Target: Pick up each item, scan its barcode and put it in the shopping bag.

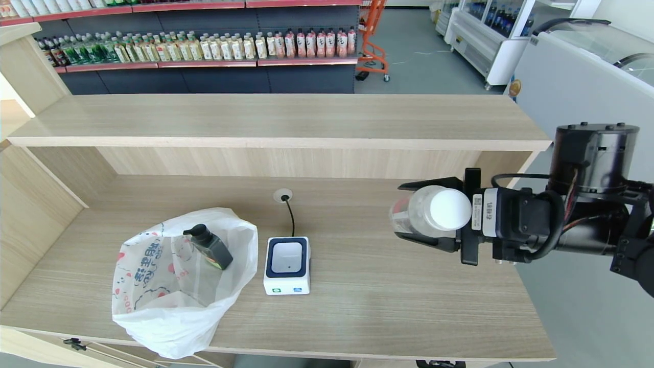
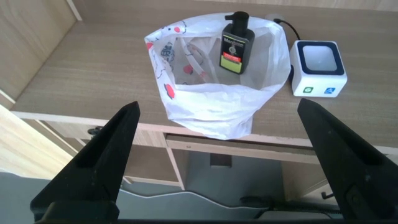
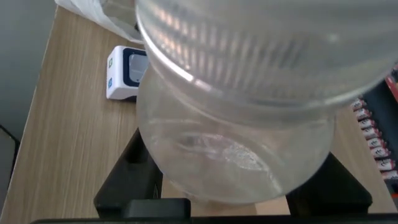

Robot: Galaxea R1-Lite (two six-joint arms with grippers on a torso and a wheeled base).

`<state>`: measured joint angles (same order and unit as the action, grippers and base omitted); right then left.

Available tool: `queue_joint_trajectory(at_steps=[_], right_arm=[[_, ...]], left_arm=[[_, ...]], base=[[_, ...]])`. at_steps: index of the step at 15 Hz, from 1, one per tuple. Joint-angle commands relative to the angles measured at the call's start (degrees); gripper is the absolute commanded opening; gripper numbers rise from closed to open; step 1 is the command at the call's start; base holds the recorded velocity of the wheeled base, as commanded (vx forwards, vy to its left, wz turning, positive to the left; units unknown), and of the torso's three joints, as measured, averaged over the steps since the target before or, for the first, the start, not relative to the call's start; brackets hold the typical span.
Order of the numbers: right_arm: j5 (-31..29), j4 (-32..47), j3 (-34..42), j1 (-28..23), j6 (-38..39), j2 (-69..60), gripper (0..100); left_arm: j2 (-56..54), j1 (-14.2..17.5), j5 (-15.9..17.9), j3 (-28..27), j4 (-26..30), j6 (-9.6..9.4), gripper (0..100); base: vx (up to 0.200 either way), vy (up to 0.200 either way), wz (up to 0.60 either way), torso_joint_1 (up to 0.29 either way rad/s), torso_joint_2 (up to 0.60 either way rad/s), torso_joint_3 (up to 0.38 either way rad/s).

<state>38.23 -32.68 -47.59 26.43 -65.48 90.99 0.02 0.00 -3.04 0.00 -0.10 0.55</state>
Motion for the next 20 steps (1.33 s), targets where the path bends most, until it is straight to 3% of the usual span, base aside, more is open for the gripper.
queue_joint_trajectory(at_steps=[1,8,12,20], right_arm=[[0.0,0.0,-0.2,0.5,0.0,0.4,0],[0.6,0.0,-1.2,1.3,-0.5,2.7,0],[4.5,-0.1,-1.1,1.1,-1.3,6.0,0],[8.5,-0.1,-0.9,-2.8,-4.9,9.4,0]], left_arm=[[0.0,0.0,0.0,0.0,0.0,0.15,100],[0.0,0.0,0.0,0.0,0.0,0.07,100],[0.0,0.0,0.0,0.0,0.0,0.07,100],[0.0,0.0,0.0,0.0,0.0,-0.02,100]], base=[[0.000,0.200,0.00,0.002,0.00,0.007],[0.000,0.200,0.00,0.005,0.00,-0.001],[0.000,0.200,0.00,0.000,0.00,0.000],[0.000,0.000,0.00,0.000,0.00,0.000]])
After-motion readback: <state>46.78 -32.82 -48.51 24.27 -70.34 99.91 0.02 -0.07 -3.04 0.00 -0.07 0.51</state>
